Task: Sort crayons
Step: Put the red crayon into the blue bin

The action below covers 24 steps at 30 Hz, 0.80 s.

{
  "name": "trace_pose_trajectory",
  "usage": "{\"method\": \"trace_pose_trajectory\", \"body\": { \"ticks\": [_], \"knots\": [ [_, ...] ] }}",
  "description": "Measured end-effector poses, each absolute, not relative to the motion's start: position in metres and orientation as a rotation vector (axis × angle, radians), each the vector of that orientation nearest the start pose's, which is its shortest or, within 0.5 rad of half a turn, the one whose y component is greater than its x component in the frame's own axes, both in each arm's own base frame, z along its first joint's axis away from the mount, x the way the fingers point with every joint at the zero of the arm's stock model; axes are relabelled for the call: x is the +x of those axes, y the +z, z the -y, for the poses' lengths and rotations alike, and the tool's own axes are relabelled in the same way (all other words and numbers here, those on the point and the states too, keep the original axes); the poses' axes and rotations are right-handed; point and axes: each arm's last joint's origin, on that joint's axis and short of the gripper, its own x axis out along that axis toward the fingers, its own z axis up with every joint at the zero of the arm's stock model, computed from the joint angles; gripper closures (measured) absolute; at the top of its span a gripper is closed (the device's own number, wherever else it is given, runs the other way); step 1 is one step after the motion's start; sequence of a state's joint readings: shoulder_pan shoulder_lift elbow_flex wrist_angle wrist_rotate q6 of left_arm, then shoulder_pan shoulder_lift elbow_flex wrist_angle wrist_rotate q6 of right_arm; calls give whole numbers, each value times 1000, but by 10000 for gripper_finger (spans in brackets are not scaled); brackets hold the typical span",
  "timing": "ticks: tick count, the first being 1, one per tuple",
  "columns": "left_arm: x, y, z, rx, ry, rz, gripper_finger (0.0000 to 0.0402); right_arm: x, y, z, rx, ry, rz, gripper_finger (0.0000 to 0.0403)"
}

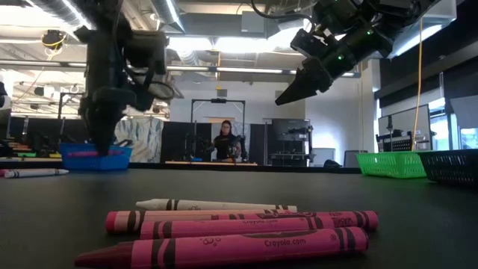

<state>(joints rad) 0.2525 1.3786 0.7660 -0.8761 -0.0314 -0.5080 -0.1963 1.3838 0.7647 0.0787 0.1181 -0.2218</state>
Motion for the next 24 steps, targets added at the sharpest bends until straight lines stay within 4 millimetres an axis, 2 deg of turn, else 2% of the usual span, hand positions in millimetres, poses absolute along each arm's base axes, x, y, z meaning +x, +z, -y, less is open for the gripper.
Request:
{"method": "trace_pose_trajectory", "body": {
  "ticks": [5, 13, 19, 24],
  "knots": [
    [208, 206, -57, -468, 667, -1347, 390, 282, 220, 60, -193, -245, -574, 309],
    [185, 250, -68, -301, 897, -1166, 390, 282, 220, 60, -193, -245, -575, 309],
    [164, 264, -87, -228, 1086, -1084, 390, 282, 220, 60, -193, -246, -574, 309],
    [154, 262, -106, -234, 1236, -1058, 390, 282, 220, 60, -194, -246, -573, 309]
  ]
}}
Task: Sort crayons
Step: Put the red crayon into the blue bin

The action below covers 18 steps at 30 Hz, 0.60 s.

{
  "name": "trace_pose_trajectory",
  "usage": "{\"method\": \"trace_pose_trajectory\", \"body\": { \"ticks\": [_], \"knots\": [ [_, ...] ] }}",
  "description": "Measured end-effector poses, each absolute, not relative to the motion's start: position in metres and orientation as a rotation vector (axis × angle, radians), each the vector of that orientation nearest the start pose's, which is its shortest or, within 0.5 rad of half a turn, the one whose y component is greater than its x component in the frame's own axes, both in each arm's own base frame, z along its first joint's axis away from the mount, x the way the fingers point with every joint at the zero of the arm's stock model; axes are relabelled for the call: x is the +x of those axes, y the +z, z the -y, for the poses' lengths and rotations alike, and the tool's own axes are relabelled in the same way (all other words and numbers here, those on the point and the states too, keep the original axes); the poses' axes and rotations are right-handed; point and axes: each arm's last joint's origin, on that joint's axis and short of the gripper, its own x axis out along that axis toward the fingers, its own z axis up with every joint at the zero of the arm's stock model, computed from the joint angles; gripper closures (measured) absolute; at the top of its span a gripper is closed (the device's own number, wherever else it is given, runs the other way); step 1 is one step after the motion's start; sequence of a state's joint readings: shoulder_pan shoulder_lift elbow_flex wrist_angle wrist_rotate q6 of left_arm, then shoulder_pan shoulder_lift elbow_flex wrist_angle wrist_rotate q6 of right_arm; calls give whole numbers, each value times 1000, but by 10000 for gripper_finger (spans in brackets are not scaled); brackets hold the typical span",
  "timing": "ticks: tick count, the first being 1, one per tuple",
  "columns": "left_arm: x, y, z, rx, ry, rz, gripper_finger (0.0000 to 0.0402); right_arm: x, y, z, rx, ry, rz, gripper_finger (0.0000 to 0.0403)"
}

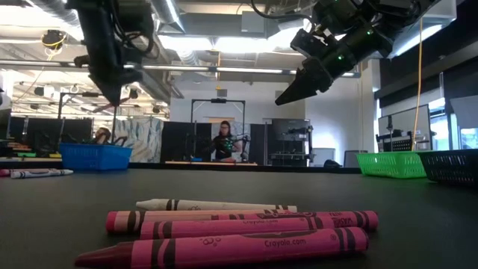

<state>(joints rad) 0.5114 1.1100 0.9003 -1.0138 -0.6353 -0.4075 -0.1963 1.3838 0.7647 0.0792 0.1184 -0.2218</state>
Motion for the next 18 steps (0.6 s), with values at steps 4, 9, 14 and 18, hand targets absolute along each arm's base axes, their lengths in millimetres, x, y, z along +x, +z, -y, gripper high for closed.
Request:
{"method": "trace_pose_trajectory", "body": {
  "ticks": [4, 9, 14, 18],
  "knots": [
    [147, 248, -121, -264, 1304, -1050, 390, 282, 220, 60, -193, -246, -573, 309],
    [135, 229, -135, -286, 1363, -1053, 390, 282, 220, 60, -193, -246, -573, 309],
    [126, 215, -144, -354, 1385, -1029, 390, 282, 220, 60, -193, -246, -572, 309],
    [122, 207, -146, -383, 1389, -1023, 390, 282, 220, 60, -193, -246, -572, 309]
  ]
}}
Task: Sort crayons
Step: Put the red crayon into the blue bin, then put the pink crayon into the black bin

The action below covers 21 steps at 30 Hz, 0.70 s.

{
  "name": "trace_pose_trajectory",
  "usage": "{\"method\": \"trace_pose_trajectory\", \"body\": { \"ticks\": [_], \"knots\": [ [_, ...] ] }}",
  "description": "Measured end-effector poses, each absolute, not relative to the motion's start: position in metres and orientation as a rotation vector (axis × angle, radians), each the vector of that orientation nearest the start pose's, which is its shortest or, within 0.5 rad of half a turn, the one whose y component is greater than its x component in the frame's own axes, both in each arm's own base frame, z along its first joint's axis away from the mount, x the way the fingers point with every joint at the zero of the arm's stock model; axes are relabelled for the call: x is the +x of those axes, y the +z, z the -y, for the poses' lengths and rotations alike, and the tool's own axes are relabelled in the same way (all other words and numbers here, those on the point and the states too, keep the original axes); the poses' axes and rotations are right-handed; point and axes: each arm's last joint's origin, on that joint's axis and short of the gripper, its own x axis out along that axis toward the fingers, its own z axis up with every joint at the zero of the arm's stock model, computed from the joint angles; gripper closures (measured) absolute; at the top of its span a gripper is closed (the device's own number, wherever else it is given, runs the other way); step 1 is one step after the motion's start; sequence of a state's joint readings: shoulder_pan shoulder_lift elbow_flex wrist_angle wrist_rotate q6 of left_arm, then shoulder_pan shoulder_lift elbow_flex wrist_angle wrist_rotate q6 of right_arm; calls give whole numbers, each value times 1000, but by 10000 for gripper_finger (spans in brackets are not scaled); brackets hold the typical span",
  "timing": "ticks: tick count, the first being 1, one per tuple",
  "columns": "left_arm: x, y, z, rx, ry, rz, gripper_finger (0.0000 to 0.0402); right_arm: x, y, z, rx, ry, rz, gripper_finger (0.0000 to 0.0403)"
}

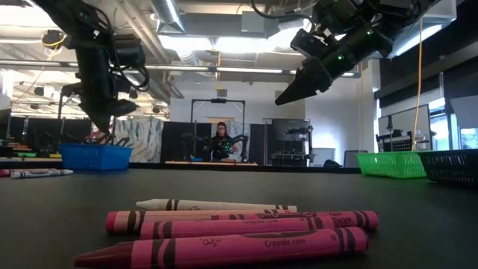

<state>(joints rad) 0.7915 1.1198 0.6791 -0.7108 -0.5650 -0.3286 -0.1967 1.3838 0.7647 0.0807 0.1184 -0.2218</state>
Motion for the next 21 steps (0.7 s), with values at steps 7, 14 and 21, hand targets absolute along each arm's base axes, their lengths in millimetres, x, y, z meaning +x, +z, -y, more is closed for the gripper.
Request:
{"method": "trace_pose_trajectory", "body": {
  "ticks": [7, 14, 21],
  "knots": [
    [119, 204, -148, -372, 1419, -1024, 390, 282, 220, 60, -194, -246, -572, 309],
    [119, 205, -148, -337, 1407, -1047, 373, 282, 220, 60, -193, -246, -573, 309],
    [121, 204, -147, -380, 1344, -1050, 301, 282, 220, 60, -194, -246, -573, 309]
  ]
}}
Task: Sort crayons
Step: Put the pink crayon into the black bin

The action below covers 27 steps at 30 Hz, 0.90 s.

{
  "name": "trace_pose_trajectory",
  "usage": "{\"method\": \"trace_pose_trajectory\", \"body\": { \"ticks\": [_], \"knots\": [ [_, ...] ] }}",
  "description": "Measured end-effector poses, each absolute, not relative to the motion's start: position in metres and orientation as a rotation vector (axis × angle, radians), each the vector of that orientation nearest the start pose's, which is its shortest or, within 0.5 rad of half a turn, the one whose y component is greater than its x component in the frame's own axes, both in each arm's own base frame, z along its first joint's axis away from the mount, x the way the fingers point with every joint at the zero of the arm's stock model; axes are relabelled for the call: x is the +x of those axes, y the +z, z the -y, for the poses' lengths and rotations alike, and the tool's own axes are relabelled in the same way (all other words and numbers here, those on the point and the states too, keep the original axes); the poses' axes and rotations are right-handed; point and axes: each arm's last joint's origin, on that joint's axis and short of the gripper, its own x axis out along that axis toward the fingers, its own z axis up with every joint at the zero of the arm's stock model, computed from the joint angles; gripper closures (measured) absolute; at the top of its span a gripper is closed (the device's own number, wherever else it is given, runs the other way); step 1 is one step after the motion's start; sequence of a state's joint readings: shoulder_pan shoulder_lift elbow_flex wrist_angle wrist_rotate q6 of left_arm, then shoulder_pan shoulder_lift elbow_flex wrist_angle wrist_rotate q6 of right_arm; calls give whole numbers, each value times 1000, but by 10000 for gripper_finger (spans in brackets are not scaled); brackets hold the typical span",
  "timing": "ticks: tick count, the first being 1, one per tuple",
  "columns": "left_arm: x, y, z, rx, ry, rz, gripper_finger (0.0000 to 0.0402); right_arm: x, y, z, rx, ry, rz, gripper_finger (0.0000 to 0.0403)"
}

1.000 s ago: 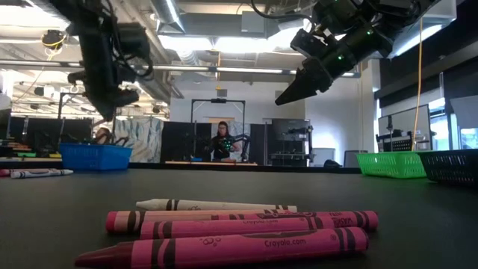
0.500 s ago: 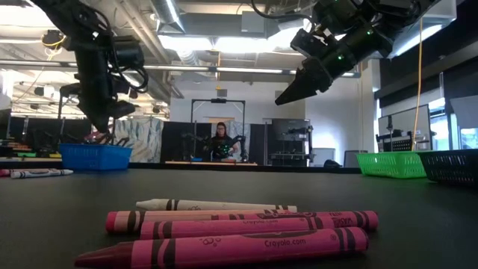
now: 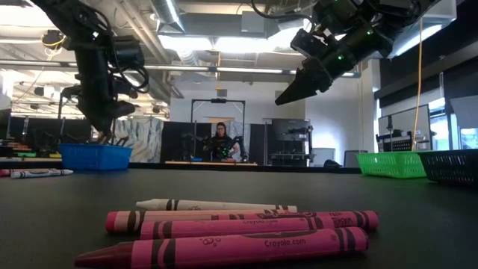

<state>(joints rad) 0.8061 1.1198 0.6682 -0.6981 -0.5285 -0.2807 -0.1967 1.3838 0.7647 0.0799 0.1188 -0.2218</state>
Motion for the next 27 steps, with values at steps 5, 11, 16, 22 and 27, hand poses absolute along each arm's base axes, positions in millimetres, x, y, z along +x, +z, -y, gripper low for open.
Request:
{"method": "trace_pose_trajectory", "body": {
  "ticks": [5, 11, 16, 22, 27],
  "knots": [
    [123, 205, -142, -420, 1248, -1081, 284, 282, 220, 60, -193, -246, -573, 309],
    [133, 223, -131, -532, 1099, -1098, 283, 282, 220, 60, -193, -246, -573, 309],
    [140, 224, -113, -659, 922, -1165, 283, 282, 220, 60, -193, -246, -573, 309],
    [146, 212, -90, -739, 842, -1223, 282, 282, 220, 60, -193, -246, -573, 309],
    [144, 195, -77, -784, 871, -1297, 282, 282, 220, 60, -193, -246, -572, 309]
  ]
}}
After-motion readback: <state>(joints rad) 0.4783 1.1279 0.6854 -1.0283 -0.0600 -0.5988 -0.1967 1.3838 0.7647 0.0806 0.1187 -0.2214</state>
